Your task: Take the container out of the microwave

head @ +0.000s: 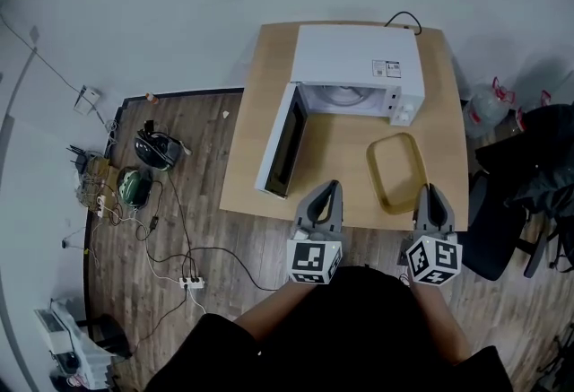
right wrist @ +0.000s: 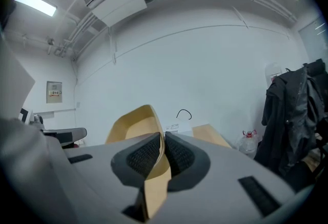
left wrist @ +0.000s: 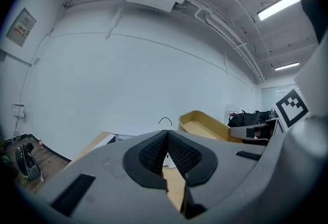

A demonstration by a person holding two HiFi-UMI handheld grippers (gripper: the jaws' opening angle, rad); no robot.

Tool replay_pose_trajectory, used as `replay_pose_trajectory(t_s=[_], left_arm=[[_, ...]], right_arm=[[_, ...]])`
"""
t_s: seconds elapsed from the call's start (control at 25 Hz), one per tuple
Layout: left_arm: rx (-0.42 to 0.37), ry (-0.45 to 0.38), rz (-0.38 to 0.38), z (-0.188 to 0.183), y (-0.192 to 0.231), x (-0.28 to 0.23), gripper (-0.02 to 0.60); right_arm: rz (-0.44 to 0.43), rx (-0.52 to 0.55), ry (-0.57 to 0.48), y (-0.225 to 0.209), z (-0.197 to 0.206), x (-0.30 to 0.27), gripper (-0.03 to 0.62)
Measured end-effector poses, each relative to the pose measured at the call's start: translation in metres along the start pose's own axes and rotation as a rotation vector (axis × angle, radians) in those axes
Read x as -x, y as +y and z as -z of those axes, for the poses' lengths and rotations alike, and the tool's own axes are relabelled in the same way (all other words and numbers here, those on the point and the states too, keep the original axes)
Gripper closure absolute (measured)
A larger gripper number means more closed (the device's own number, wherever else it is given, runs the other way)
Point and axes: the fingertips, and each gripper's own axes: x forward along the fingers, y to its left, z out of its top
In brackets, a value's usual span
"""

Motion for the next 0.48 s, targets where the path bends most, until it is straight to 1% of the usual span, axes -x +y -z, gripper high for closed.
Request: replay_pose_trajectory(t_s=[0.48], left_arm=[[0.004, -0.009, -0.029, -0.001, 0.024, 0.003, 0.571]], right_arm=[[-0.023, 0.016, 0.009, 0.025, 0.011, -0.014, 0.507]])
